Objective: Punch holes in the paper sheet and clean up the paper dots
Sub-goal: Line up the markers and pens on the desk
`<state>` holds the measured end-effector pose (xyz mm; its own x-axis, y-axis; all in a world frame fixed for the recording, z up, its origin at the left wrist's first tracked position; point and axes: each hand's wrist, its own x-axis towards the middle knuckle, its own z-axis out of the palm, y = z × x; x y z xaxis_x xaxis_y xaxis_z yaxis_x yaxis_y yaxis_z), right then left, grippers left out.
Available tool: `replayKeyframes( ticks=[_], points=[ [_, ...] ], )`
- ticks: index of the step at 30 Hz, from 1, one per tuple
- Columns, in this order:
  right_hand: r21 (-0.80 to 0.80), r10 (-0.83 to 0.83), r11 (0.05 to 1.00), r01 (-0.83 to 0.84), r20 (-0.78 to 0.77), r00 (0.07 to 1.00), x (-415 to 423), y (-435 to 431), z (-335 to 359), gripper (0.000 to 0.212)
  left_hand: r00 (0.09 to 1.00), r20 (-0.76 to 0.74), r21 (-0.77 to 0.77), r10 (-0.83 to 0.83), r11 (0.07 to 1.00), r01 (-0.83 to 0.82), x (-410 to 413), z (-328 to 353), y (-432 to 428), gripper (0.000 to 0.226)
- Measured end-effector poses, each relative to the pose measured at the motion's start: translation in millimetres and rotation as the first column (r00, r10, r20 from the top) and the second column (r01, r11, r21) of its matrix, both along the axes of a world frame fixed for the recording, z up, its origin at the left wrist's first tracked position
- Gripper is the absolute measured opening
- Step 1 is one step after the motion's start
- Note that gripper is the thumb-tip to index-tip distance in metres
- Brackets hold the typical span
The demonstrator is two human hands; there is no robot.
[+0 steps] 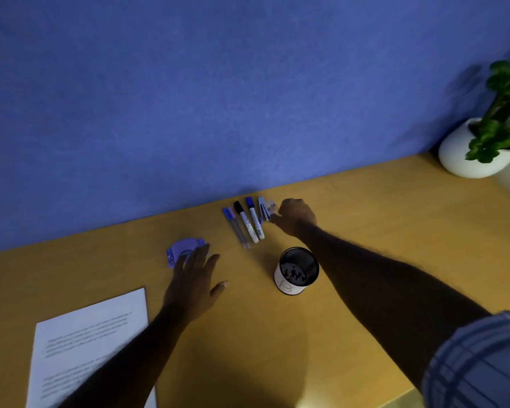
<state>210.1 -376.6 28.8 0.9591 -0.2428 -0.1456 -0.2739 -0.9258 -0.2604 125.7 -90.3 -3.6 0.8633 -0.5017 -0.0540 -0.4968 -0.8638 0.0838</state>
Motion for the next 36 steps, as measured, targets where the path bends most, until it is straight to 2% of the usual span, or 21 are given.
replayKeyframes(
  ticks=[7, 12, 17, 29, 36],
  points=[
    [-0.022, -0.12, 0.993, 0.119, -0.074, 0.99, 24, -22, -28, 0.045, 1.0, -0.02, -0.017, -0.002, 1.0, 0.002, 10, -9, -7, 0.07],
    [-0.02, -0.168, 0.986, 0.167, -0.072, 0.983, 43, -19, -39, 0.053, 1.0, 0.007, 0.0, -0.021, 1.0, 0.021, 9, -18, -5, 0.069],
    [-0.081, -0.126, 0.989, 0.121, -0.062, 0.99, 56, -18, -42, 0.052, 0.999, 0.031, 0.005, -0.04, 0.999, 0.04, 3, -23, -4, 0.066],
    [-0.061, -0.067, 0.996, 0.065, -0.034, 0.997, 52, -18, -42, 0.062, 0.999, 0.03, -0.03, -0.042, 0.999, 0.043, -2, -21, -11, 0.063],
    [-0.076, -0.046, 0.996, 0.04, -0.089, 0.995, 48, -19, -38, 0.058, 0.999, 0.021, -0.022, -0.03, 0.999, 0.03, -3, -22, -7, 0.064]
  ],
)
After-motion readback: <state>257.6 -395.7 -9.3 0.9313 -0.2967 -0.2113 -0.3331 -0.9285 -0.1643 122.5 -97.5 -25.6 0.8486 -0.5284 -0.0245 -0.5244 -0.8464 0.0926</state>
